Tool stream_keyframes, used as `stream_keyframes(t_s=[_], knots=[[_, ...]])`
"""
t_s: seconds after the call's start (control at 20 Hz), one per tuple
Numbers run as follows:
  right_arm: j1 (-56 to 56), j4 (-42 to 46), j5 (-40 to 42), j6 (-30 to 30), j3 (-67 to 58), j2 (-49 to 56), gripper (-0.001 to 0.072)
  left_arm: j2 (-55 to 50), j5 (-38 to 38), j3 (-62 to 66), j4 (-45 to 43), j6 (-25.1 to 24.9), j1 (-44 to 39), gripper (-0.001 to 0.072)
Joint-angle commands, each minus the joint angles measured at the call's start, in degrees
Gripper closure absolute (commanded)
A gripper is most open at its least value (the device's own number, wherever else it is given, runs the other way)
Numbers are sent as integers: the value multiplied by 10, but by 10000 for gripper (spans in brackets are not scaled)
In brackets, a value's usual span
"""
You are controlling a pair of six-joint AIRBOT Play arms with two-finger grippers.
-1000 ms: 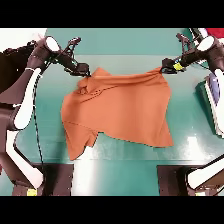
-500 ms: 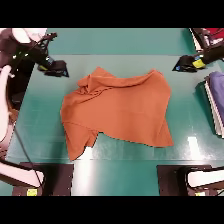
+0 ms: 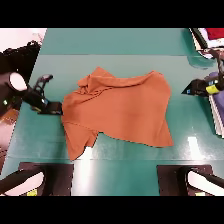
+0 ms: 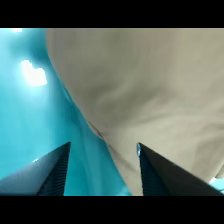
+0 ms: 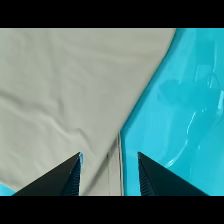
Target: Fold the shirts.
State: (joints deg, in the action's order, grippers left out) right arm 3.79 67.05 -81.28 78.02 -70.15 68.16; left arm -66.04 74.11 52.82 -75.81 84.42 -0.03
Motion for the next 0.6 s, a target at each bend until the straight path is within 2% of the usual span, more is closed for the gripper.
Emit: stream_keyframes(t_s=[0.0, 0.15, 0.3, 0.35, 0.4, 0.45, 0.55], knots=[[4, 0, 24, -1, 82, -61, 301, 28, -70, -105, 43, 7, 1, 208], [4, 1, 31, 0, 125, -93, 302, 28, -129, -137, 47, 12, 1, 209], [4, 6, 32, 0, 165, -103, 301, 28, -153, -141, 47, 39, 1, 210], [6, 6, 33, 0, 178, -103, 302, 28, -155, -141, 47, 42, 1, 284], [12, 5, 33, 0, 195, -103, 301, 28, -157, -141, 47, 41, 1, 549], [20, 5, 33, 0, 214, -103, 301, 28, -162, -140, 47, 41, 1, 676], [45, 5, 30, -1, 253, -103, 298, 28, -160, -134, 47, 41, 1, 687]])
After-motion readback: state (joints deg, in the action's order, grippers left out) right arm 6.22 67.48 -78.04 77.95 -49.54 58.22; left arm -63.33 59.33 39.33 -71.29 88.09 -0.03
